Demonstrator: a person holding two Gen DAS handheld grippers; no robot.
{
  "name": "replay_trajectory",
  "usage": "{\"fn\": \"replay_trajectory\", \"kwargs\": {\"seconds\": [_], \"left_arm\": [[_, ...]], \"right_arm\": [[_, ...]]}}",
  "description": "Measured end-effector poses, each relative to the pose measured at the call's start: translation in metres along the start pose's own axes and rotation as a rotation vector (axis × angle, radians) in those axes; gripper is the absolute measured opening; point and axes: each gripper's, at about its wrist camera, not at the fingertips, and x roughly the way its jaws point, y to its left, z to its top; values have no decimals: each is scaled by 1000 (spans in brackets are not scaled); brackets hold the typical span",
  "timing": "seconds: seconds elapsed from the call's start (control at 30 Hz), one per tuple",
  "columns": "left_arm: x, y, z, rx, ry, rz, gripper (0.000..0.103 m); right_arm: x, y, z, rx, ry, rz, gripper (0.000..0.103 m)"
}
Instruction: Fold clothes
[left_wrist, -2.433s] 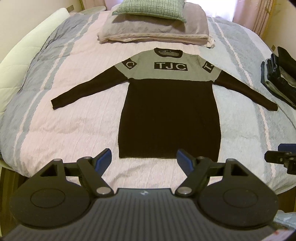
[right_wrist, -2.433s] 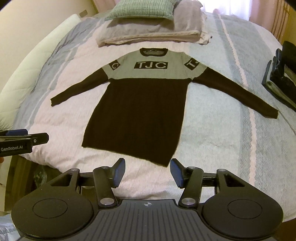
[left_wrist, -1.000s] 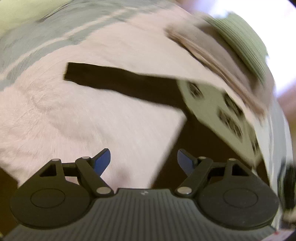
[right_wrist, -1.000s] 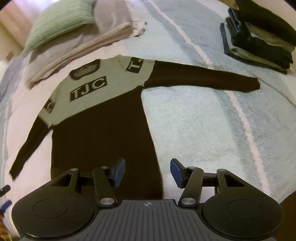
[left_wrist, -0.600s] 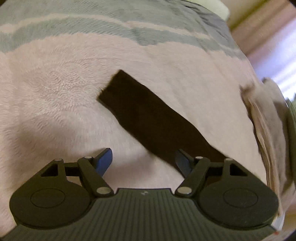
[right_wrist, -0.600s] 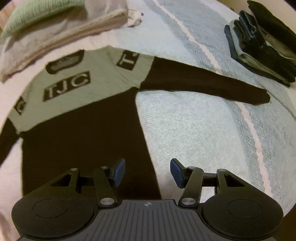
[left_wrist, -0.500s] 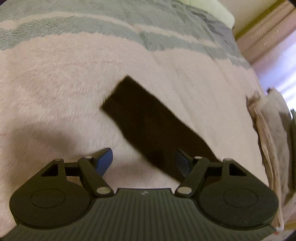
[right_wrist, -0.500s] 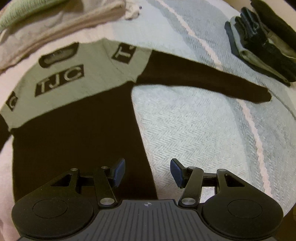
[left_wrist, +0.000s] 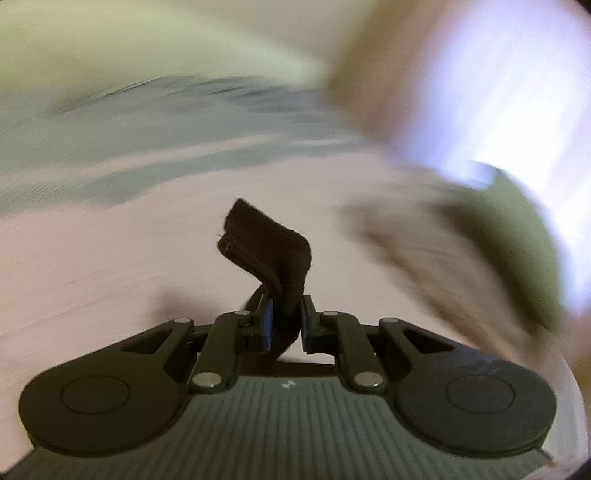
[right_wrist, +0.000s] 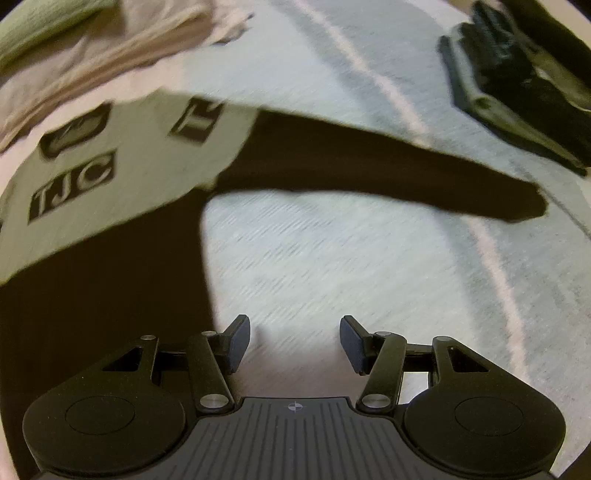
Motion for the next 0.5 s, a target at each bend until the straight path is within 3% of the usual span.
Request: {"fn": "replay_trajectory", "kwargs": {"seconds": [0.1,0.13,0.2,0.23,0.27,0.37,0.43,0.5], "left_arm": [[-20,-111,-17,227,-17,-307,13],[-23,-145,-30,287,-1,-408,20],[-19,-192,-64,361,46,-524,36],[-11,-211,-86,396,95,-543,42],[-1,-222,-107,428,154,-541,42],[27,-223,-157,539,314,-443,40],[32,-203,-167,572,351,-370,39],[34,-175,-161,600,362,-290,39]], "right_arm": [[-2,-19,13,45,-25,-7,51],[-4,-24,16,59,-35,-3,51],[-4,-32,23,78,-57,2,51],[-3,-34,26,84,-63,2,51],[-2,-36,28,88,-64,4,51],[3,-37,32,91,-78,40,51],[7,-34,34,92,-101,112,51],[14,-29,37,120,-123,239,51]]}}
